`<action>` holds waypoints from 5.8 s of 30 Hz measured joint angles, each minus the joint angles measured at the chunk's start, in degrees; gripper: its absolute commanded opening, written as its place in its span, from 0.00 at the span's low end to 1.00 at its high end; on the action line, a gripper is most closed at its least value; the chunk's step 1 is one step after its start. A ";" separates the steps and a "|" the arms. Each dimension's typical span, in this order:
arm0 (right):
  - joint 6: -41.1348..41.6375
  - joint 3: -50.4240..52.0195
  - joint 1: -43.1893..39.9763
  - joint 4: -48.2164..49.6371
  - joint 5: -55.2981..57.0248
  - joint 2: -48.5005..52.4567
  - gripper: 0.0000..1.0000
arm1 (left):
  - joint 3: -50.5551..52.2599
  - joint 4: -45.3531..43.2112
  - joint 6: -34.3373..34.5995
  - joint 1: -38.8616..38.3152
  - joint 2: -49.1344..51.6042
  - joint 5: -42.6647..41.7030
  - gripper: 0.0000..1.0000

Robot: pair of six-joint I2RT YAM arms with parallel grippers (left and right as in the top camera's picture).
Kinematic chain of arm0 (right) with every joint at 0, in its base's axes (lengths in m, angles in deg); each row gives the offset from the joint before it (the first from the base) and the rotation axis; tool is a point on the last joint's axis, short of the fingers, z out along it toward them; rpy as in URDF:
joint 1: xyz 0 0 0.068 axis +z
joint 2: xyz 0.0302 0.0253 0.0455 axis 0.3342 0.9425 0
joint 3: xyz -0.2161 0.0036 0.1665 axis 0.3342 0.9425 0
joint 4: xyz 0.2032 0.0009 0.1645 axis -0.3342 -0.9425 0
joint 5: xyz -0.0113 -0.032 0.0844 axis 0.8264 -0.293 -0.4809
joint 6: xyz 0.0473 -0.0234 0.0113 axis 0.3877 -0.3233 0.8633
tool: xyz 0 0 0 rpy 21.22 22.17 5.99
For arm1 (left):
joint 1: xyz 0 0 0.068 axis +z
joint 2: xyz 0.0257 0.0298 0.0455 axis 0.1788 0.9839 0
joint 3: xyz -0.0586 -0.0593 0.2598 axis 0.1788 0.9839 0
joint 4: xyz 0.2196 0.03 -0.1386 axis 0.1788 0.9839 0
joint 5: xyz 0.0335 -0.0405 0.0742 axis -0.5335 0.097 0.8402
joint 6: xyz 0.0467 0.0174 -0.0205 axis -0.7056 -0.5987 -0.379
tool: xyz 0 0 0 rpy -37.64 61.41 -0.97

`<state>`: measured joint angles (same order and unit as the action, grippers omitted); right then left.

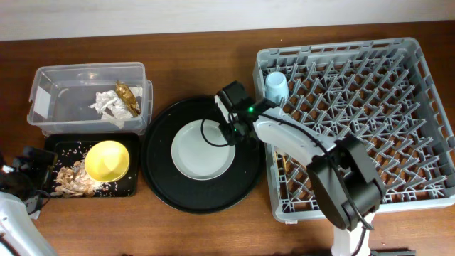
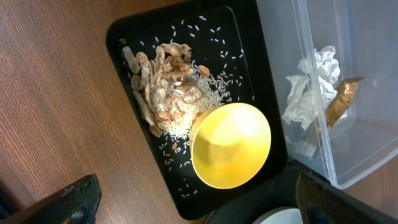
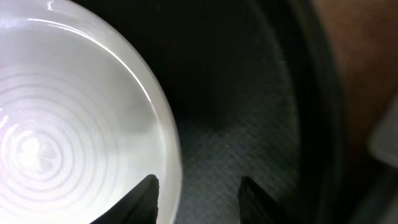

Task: Sort waste into correct bins and load items into the dishwasher rack
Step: 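Grasp the white plate edge with the right gripper, then stand the white plate upright in the rack's back row, then reach the right gripper to the yellow bowl and grasp its rim, then lift the yellow bowl and carry it over the round tray, then place the yellow bowl upside down in the rack, release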

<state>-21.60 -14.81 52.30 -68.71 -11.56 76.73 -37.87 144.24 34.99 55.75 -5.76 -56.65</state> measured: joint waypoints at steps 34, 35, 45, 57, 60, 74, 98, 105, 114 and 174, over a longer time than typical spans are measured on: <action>-0.87 -22.80 -18.43 -13.81 50.25 0.17 0.22 | 0.00 0.00 0.00 0.00 0.00 0.02 0.99; -0.83 -22.80 -18.43 -13.38 48.19 0.17 0.27 | 0.00 0.00 -0.02 0.00 0.00 0.00 0.99; -2.36 -25.16 -18.08 -14.91 39.19 -8.79 0.53 | 0.00 0.00 0.00 0.00 0.00 0.02 0.99; -10.12 -26.05 16.37 -2.99 -28.63 -0.59 0.53 | 0.00 -0.02 0.00 0.00 0.00 0.00 0.99; -12.81 -25.86 22.75 8.44 -28.85 8.26 0.53 | 0.00 0.11 -0.02 0.00 0.00 0.02 0.99; -18.01 -25.79 29.57 33.88 -19.54 20.37 0.33 | 0.00 0.00 0.00 0.00 0.00 0.02 0.99; -22.18 -27.17 29.46 24.06 -13.07 23.28 0.04 | 0.00 0.00 -0.02 0.00 0.00 0.00 0.99; -21.77 -28.09 24.68 4.63 -12.90 4.87 0.04 | 0.00 -0.02 0.00 0.00 0.00 0.00 0.99; -18.40 -17.64 9.01 -24.81 -13.40 2.56 0.04 | -0.02 0.00 -0.02 0.00 0.00 0.02 0.99; -8.26 -7.43 15.30 -22.32 -7.08 0.57 0.04 | 0.00 0.00 -0.02 0.00 0.00 0.00 0.99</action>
<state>-29.86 -22.24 67.60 -91.02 -18.64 77.29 -37.87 144.24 34.97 55.75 -5.76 -56.65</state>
